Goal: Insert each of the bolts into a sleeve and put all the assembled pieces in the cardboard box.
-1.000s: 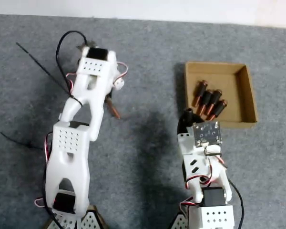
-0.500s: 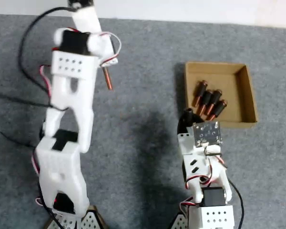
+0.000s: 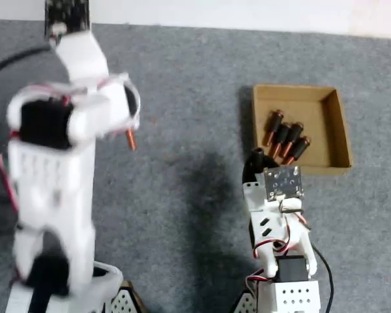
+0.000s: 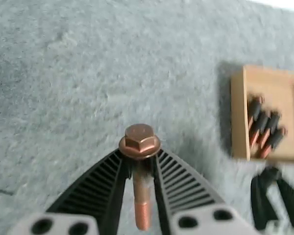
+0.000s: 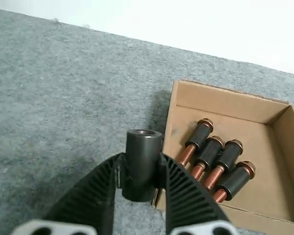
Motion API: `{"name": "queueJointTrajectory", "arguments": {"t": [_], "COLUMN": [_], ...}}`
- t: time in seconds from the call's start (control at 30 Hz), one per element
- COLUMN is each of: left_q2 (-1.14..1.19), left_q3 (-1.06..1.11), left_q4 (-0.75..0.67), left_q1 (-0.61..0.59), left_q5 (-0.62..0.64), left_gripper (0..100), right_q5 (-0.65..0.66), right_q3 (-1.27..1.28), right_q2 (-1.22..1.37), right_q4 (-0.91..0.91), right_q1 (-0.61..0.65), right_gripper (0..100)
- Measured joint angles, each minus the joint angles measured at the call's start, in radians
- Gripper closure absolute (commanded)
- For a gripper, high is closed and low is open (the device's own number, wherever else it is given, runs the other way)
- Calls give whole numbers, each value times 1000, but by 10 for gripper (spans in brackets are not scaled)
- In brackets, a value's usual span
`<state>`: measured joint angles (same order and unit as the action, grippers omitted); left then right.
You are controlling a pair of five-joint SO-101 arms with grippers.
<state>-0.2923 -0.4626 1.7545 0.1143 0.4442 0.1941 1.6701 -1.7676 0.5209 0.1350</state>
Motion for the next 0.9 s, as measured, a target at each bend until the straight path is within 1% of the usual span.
{"name": "queueJointTrajectory", "arguments": {"t": [0.17,0.33,0.47,0.6,0.77,0.9], "left_q2": [-301,-592,-819,-1037,-1249,-1352], "left_q3": [282,598,888,1162,1393,1514], "left_q4": [-17,-123,-265,-433,-603,-746], "left_q1": [12,18,15,15,18,18], "left_q5": [-55,-112,-143,-153,-153,-153], "left_gripper": [997,997,997,997,996,996], "right_q5": [0,0,0,0,0,0], "right_q3": [0,0,0,0,0,0], "right_q2": [0,0,0,0,0,0], "right_q4": [0,0,0,0,0,0], "right_q1": [0,0,9,95,189,270], "right_gripper": [993,993,993,993,993,993]}}
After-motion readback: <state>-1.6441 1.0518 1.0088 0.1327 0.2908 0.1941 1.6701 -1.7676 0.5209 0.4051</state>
